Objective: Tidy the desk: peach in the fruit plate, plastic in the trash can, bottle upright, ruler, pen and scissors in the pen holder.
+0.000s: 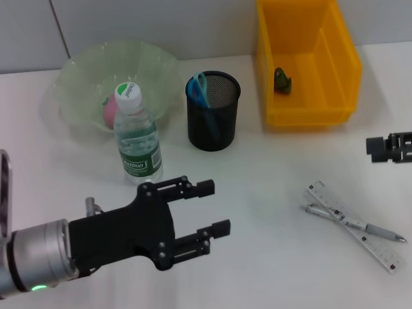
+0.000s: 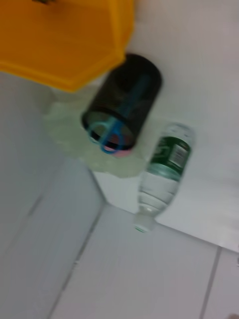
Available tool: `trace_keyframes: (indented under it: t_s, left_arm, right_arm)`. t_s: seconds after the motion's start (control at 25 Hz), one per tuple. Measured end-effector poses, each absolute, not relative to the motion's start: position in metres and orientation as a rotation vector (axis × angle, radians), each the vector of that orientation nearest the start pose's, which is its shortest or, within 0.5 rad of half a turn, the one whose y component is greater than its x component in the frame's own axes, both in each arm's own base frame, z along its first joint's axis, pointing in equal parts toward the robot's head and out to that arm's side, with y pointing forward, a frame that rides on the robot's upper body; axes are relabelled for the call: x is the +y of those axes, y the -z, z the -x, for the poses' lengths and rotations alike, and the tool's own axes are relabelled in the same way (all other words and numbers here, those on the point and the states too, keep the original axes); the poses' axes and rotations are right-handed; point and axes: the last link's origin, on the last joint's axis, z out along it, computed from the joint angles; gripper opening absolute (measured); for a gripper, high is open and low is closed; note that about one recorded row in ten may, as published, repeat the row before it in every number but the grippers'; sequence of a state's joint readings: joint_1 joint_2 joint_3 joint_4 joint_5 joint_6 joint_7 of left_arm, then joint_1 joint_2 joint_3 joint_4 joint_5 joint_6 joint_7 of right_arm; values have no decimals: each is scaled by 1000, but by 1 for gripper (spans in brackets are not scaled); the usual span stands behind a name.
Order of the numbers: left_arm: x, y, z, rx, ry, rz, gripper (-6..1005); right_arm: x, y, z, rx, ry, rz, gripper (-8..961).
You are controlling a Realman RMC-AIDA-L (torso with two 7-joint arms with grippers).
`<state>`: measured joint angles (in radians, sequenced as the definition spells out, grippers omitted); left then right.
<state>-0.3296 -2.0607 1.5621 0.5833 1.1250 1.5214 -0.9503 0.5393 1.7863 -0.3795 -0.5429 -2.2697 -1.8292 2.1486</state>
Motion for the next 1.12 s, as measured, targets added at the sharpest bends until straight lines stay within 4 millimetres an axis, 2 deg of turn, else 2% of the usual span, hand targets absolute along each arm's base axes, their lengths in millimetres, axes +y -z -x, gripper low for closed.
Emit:
trace_keyframes:
  t_s: [0.16,0.44,0.84,1.12]
  left_arm:
    - [258,58,226,-225,1165,2748,686]
    - [256,60,230,-232,1149,2753,690]
    - [254,61,231,-219,1149,2751,696]
    - [254,61,231,-219,1148,2752,700]
  right_arm:
    - [314,-118,-313,1891,-608,2390,716]
    - [326,-125,-326,1990,-485,2208,793]
    - [339,-97,-328,2000,-277,2184,806]
    - [344,-88,-326,1974,-277,2186,806]
